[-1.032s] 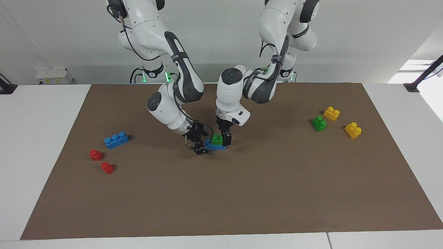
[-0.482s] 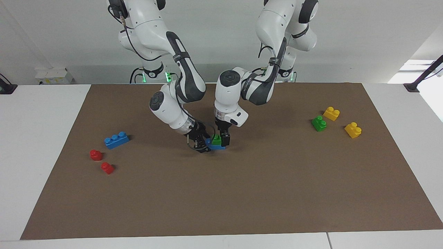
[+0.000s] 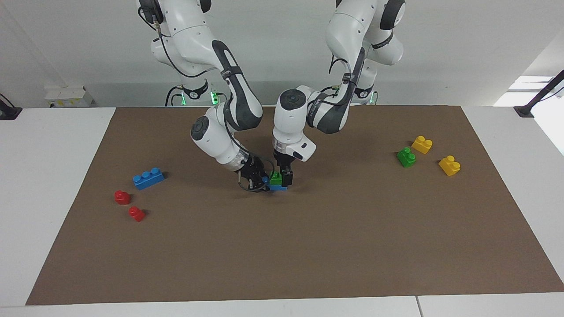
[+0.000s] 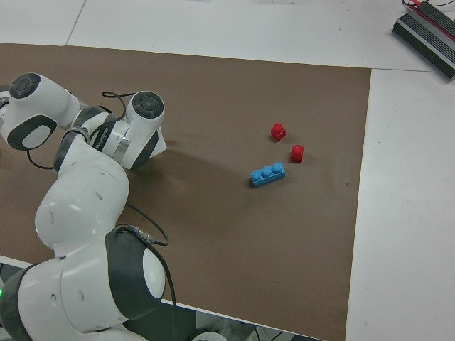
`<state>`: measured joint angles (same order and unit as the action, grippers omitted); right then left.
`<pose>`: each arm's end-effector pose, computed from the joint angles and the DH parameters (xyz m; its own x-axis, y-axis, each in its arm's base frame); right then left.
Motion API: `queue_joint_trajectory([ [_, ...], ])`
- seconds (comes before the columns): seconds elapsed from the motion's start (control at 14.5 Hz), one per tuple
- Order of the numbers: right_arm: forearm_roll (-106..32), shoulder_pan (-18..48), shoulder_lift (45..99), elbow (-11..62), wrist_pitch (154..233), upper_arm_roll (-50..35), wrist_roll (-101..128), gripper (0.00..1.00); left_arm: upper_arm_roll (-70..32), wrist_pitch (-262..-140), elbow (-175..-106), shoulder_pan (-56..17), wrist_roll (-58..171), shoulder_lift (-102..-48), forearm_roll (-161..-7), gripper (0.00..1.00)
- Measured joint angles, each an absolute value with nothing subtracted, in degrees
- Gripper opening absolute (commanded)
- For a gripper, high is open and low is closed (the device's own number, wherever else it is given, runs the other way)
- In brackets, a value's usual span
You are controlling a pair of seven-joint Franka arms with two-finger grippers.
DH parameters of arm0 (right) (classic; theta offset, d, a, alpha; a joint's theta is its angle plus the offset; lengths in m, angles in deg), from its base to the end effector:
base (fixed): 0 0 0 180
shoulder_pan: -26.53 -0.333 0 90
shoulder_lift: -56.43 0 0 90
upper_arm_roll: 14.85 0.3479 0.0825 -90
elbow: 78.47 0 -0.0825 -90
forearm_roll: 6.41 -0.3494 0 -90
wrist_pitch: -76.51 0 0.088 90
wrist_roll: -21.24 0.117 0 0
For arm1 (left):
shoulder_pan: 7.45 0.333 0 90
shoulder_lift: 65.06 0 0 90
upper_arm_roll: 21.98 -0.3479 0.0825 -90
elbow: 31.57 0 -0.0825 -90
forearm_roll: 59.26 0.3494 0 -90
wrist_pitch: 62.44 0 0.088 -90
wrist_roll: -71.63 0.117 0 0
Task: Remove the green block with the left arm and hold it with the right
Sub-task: 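Pull the green block off with the left gripper while the right gripper holds the blue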
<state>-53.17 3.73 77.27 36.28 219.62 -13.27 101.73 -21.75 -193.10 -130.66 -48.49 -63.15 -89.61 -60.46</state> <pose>0.5532 0.2494 0.3325 -0.0303 -0.8549 -0.5179 -0.9978 0.0566 -0.0350 0.4942 -0.4342 0.3849 -0.0703 0.9925 -0.0995 0.9943 0.0778 0.0732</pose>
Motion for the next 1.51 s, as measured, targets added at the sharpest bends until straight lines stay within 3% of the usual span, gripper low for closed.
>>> queue_joint_trajectory([
  [0.07,-53.36,3.73,77.27,36.31,219.70,-13.28,101.73,0.17,-21.75,-193.28,-130.85,-48.49,-63.15,-89.62,-60.46,1.00],
  [0.14,-53.45,3.73,77.26,36.34,219.78,-13.28,101.73,0.01,-21.77,-193.37,-130.96,-48.49,-63.16,-89.62,-60.46,1.00],
  [0.21,-53.60,3.72,77.26,36.37,219.91,-13.28,101.73,0.00,-21.77,-193.43,-130.97,-48.49,-63.17,-89.62,-60.46,1.00],
  [0.34,-53.70,3.62,77.26,36.47,220.57,-13.24,101.73,0.00,-21.77,-193.60,-130.97,-48.49,-63.28,-89.62,-60.46,0.87],
  [0.48,-53.71,3.55,77.17,36.65,220.96,-13.19,101.73,0.00,-21.77,-194.09,-130.98,-48.49,-63.38,-89.62,-60.45,0.66],
  [0.55,-53.71,3.52,77.13,36.71,221.08,-13.18,101.73,0.00,-21.77,-194.33,-130.98,-48.49,-63.47,-89.62,-60.45,0.48],
  [0.69,-53.71,3.45,77.05,36.85,221.29,-13.17,101.73,0.00,-21.89,-195.23,-130.97,-48.48,-63.59,-89.61,-60.28,0.00],
  [1.51,-53.79,2.04,77.08,36.88,224.38,-13.13,101.78,0.00,-22.41,-193.70,-130.85,-47.73,-63.71,-87.16,-58.27,0.00],
])
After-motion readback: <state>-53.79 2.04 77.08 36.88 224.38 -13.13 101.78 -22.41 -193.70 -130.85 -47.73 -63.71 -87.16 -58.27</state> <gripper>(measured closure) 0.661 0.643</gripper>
